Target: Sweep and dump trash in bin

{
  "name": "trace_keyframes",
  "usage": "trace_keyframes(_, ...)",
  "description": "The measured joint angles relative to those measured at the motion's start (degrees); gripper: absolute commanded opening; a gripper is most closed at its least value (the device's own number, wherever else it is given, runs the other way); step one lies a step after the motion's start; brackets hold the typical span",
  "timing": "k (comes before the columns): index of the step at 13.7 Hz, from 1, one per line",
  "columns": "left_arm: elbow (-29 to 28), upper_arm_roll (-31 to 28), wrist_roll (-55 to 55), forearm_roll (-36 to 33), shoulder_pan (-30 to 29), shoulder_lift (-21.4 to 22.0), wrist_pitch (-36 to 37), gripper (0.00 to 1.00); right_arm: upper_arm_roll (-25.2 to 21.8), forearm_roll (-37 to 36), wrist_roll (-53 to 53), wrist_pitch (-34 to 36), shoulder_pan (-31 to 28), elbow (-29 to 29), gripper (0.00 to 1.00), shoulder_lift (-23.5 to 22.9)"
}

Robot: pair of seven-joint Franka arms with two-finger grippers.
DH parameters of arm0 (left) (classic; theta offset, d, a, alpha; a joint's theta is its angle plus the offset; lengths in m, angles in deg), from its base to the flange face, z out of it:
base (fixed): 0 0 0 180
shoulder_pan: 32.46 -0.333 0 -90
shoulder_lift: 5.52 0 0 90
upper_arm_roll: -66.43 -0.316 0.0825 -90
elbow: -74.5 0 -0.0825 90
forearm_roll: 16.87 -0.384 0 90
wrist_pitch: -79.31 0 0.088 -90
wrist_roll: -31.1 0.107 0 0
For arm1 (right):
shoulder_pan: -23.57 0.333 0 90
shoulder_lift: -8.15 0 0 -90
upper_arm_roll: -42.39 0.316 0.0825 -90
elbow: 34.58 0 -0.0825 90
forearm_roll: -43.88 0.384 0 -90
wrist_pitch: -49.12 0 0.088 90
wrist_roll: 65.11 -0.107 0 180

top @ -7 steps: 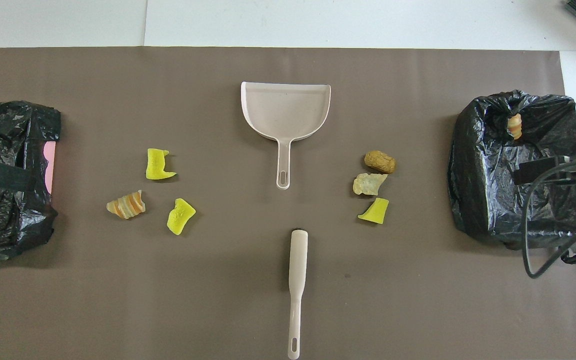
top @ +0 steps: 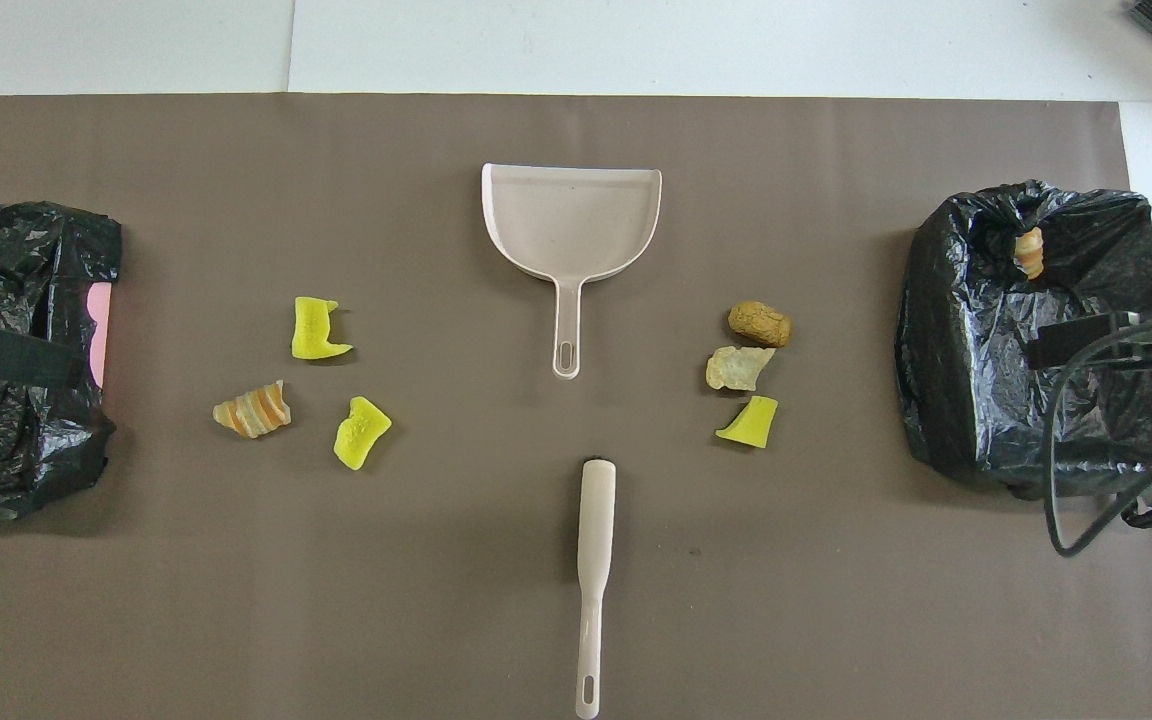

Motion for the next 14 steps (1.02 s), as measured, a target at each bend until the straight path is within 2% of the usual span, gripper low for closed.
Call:
trace_keyframes(9,-0.44,2.67,-0.4,0.12,1.25,0.51,0.02,1.0,-0.45,0.0,0.82,2.45,-0.09,-0.05,1.0,0.64)
trace_keyframes(12,-3.92,5.34,-0.41,0.14,1.31,2.79,-0.51,1.0,-0.3,0.02,0.86,1.74,0.06,1.43,1.0,0.56)
trace_keyframes(14,-7.85,7.37,-0.42,0.25,1.56,5.15,-1.18,1.0,-0.24,0.07,0.86,-1.53,0.29,3.71,1.0,0.23)
